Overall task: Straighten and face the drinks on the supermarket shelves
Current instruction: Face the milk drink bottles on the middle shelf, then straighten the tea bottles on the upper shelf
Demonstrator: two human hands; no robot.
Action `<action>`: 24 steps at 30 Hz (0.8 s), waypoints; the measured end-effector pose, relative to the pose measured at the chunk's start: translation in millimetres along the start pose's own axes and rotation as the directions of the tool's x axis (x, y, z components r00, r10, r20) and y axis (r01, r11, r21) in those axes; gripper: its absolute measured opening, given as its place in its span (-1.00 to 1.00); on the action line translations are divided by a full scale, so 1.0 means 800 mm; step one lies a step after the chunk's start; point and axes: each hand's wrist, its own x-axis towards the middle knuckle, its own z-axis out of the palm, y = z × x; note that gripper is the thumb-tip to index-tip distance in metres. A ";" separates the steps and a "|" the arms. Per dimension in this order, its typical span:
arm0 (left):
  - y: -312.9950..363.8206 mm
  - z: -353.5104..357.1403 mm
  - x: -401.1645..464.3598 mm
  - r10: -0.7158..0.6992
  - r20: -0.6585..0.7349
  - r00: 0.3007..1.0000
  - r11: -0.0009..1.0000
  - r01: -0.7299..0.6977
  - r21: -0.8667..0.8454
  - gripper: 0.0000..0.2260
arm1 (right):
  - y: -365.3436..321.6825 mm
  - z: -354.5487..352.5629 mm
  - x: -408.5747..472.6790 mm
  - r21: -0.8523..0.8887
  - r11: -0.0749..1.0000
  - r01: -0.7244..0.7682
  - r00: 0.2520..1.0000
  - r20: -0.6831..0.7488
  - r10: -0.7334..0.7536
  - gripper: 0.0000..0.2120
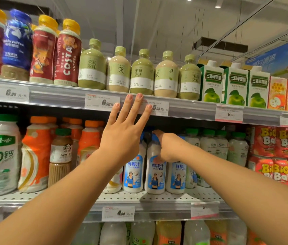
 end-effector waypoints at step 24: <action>-0.017 -0.002 0.001 0.045 0.016 0.999 0.998 -0.046 0.033 -0.02 | 0.078 -0.111 -0.048 -0.183 0.969 0.164 0.793 -0.560 -0.240 -0.40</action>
